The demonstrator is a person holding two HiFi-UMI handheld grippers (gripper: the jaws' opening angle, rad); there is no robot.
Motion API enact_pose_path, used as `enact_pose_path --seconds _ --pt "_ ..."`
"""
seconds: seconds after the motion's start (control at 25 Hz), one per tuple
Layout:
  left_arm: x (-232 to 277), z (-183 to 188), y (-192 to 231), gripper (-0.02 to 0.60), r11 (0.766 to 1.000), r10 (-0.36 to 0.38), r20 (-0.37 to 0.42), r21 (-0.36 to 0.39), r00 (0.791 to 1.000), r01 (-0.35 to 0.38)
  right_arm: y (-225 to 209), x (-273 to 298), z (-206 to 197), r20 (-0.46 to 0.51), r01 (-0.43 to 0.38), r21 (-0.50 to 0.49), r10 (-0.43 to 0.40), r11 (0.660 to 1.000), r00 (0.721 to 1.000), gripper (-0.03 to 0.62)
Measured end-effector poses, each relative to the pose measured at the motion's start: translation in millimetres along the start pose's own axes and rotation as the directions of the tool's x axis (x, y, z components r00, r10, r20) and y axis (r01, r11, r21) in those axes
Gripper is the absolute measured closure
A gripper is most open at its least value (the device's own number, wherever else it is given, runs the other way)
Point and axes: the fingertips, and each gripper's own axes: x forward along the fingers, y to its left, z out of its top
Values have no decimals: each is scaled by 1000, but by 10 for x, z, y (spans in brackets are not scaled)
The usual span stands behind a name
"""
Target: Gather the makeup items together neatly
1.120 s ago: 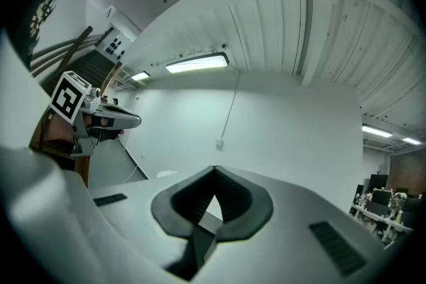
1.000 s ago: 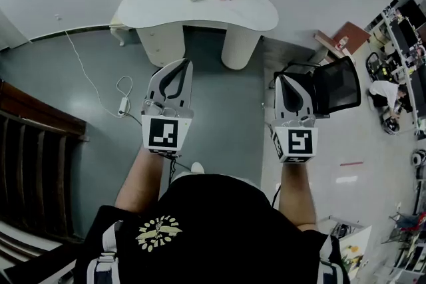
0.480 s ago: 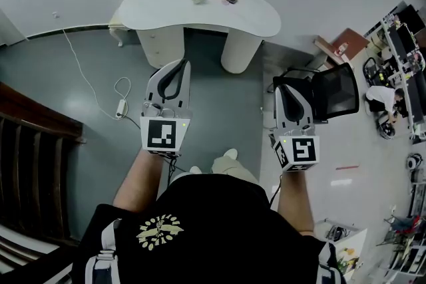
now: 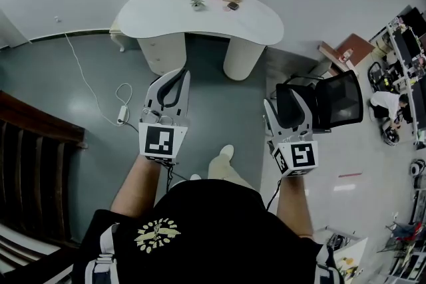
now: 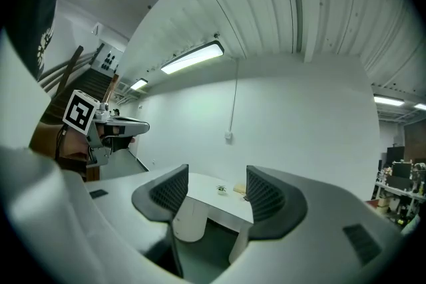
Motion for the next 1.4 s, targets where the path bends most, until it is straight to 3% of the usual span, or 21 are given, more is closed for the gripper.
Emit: enact_pose_path --seconds 0.28,0.48,0.92,1.4 --pt "559 -150 56 569 1000 6 -30 5 1000 -6 -324 457 -179 -29 -22 21 23 1000 999 322" --pt "995 -244 68 569 999 -12 -40 -48 999 10 -586 759 -297 -51 -27 24 28 999 998 322" --pt "1797 -68 -248 569 998 -50 -13 -47 999 49 -1179 1152 -292 -54 -77 37 79 996 995 322" --pt "2361 -226 -351 569 999 21 -64 -36 998 -24 -1759 1516 -481 -51 -138 47 140 989 989 322"
